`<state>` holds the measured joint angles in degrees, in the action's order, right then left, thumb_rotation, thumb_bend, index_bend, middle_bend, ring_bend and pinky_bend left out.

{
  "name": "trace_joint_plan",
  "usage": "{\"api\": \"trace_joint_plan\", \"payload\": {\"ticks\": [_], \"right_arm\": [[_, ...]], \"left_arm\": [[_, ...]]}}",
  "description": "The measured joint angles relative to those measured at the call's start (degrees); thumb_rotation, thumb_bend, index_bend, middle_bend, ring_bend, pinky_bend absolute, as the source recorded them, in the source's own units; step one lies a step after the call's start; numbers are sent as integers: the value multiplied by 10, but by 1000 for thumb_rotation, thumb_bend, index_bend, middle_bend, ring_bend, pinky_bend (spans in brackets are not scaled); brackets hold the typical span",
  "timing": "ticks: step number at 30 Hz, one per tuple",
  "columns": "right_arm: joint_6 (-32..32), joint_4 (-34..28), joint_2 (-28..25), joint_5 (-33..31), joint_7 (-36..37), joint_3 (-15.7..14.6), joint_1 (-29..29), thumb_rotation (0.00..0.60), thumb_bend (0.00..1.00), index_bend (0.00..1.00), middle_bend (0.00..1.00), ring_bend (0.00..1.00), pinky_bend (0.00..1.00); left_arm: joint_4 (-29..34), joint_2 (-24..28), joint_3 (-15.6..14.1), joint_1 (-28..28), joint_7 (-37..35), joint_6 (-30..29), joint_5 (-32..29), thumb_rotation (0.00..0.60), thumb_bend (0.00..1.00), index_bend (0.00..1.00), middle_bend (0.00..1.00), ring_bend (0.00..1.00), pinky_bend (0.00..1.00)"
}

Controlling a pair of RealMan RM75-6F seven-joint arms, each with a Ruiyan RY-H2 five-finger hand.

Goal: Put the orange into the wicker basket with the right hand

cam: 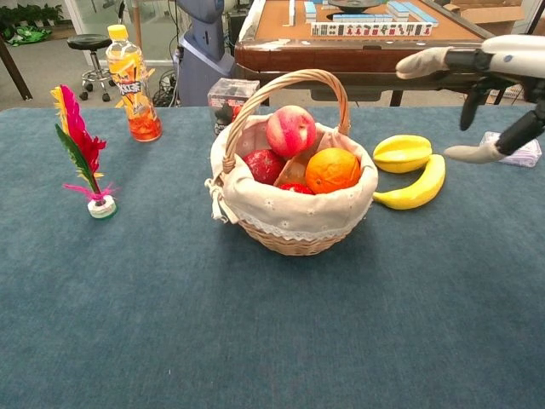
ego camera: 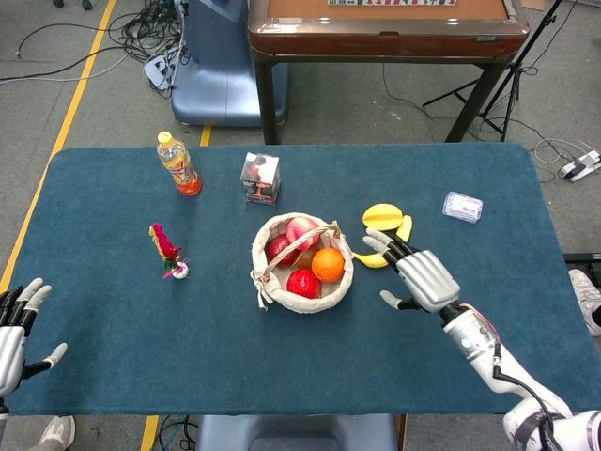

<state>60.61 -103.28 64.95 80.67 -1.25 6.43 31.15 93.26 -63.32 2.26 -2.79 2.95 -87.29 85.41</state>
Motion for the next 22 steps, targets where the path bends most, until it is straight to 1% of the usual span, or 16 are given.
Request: {"api": "trace_joint_plan", "payload": {"ticks": [4, 9, 16, 22], "right_arm": [[50, -1, -23, 4, -38, -16, -39, 600, 291, 0, 69, 50, 393], [102, 3, -49, 8, -54, -32, -84, 600, 291, 0, 71, 50, 393], [171, 17, -75, 16, -34, -50, -147, 600, 291, 0, 73, 50, 393], [226, 34, -85, 25, -10, -62, -198, 600, 291, 0, 73, 51, 393]], "left_arm": [[1, 0, 0, -2, 1, 2, 2, 600, 220, 126, 42, 19, 16], [4, -1, 1, -5, 4, 4, 4, 600, 220, 126, 42, 19, 16], [7, -2, 2, -8, 7, 7, 4, 600, 220, 126, 42, 19, 16], [8, -2, 2, -11, 10, 10, 5, 600, 219, 126, 42, 19, 16]]}}
